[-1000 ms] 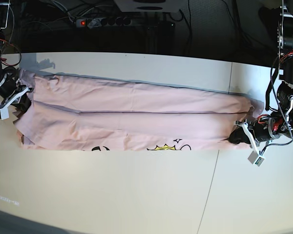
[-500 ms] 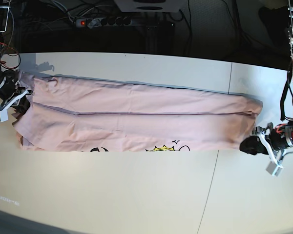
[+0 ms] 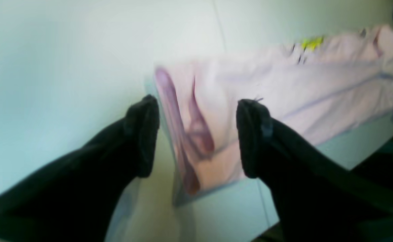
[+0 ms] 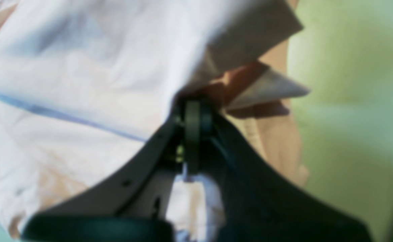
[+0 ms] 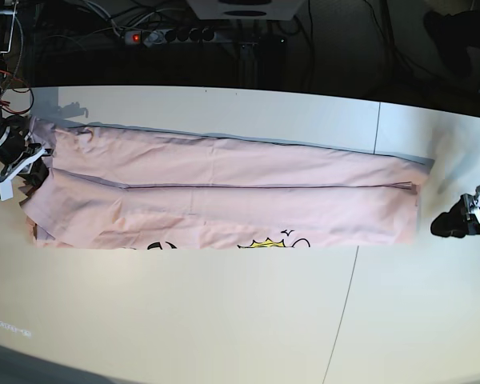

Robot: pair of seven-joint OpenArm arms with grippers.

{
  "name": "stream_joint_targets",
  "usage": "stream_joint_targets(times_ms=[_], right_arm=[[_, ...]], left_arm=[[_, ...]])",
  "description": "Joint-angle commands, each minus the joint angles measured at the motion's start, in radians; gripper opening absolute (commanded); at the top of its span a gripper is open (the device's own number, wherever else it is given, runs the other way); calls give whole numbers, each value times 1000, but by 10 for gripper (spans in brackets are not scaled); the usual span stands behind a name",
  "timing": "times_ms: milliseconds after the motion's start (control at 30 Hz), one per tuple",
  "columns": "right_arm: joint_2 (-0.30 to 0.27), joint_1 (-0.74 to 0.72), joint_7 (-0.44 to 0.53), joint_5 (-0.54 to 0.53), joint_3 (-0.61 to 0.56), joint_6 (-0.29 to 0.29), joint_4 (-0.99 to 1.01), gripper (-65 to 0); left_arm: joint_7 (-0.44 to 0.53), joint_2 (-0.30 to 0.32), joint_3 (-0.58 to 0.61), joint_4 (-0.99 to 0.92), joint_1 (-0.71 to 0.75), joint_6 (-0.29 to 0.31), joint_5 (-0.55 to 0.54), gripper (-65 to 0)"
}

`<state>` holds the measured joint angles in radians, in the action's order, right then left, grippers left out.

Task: Fold the T-shirt properly
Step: 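Grasp the folded shirt end with the left gripper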

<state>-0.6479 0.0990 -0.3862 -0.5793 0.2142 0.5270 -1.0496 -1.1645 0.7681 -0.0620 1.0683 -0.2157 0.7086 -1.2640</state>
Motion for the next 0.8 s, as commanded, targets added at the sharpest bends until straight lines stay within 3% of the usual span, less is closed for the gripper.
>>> stream_joint_targets(times_ms=[0, 133, 300, 767], right_arm=[[-14, 7, -89, 64, 0, 38, 14, -650], [-14, 7, -97, 64, 0, 38, 14, -650], [-14, 7, -119, 63, 0, 38, 14, -650], [-14, 8, -119, 63, 0, 38, 14, -650]], left_arm=[[25, 27, -11, 13, -5, -10, -18, -252], [84, 27, -10, 13, 62, -10, -13, -198], [138, 22, -9, 13, 97, -10, 76, -197], [177, -16, 23, 10, 102, -10, 115, -197]])
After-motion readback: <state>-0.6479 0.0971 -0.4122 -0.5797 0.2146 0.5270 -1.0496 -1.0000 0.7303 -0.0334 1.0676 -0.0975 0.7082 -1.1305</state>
